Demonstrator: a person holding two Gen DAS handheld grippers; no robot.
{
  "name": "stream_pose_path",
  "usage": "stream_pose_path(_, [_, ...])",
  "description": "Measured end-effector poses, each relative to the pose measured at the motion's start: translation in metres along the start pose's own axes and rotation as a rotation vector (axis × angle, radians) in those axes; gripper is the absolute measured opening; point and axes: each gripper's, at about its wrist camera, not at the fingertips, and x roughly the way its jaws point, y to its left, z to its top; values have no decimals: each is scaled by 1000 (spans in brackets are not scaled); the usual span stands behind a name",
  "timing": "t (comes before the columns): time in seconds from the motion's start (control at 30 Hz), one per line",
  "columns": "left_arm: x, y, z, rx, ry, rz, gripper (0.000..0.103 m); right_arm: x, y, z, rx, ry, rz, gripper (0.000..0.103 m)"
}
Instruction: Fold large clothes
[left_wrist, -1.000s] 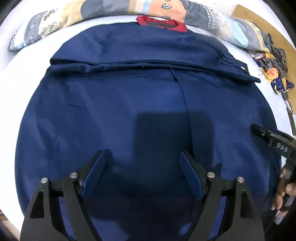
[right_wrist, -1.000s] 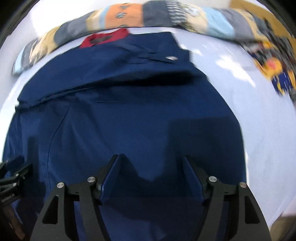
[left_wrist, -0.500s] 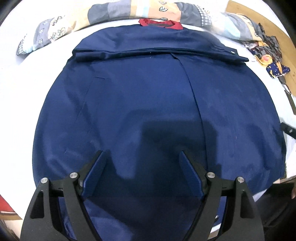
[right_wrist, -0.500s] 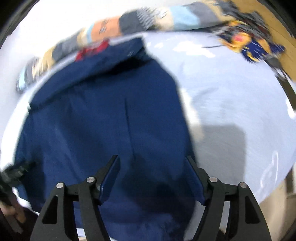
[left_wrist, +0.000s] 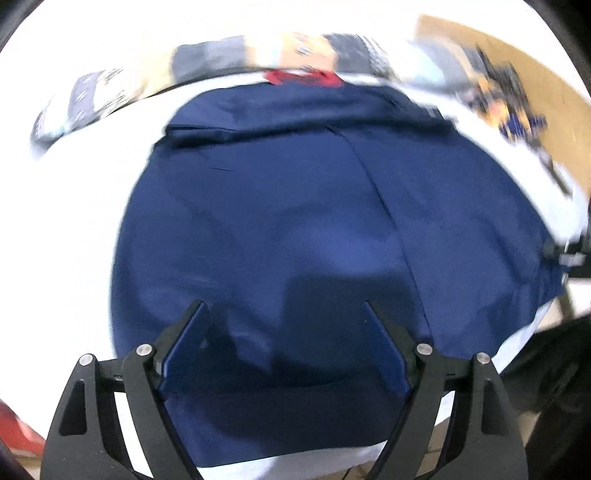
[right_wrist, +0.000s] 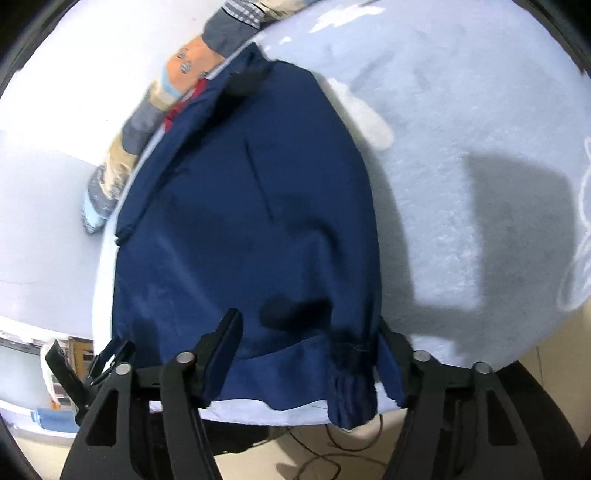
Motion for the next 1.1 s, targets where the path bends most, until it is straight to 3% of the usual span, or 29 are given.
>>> stream_pose_path(0.03, [-4, 19, 0, -65, -10, -10, 84, -1, 0, -2, -6, -5, 11, 48])
stream_pose_path(0.13, [-8, 77, -6, -282, -15, -35, 84, -4, 1, -6, -24, -15, 30, 32])
stream_pose_path(0.23, [-3, 128, -25, -491, 14, -91, 84, -1, 0, -4, -37, -27, -34, 32])
stream_pose_path(0.33, [6, 144, -41, -588, 57, -199, 84, 8, -7, -7, 11, -11, -65, 35])
stream_pose_path(0.4, [13, 141, -45, -577, 88, -221, 84, 12, -8, -7, 32, -11, -62, 34])
stream_pose_path(0.57, [13, 111, -43, -430, 100, -183, 84, 11, -6, -14, -16, -24, -79, 23])
stream_pose_path(0.6, [12, 102, -42, -385, 95, -162, 82, 12, -6, -14, -25, -25, -85, 23])
stream_pose_path(0.67, [11, 91, -40, -321, 86, -149, 64, 15, -5, -11, -23, -30, -76, 23])
stream_pose_path(0.83, [17, 76, -39, -240, 87, -71, 62, 13, -17, -13, 17, -56, -12, 25])
stream_pose_path(0.97, [20, 73, -45, -246, 56, -90, 79, 14, -15, -12, 17, -56, -16, 27])
stream_pose_path(1.1, [25, 57, -46, -167, 50, -47, 92, 18, -7, -12, 12, -54, -24, 33])
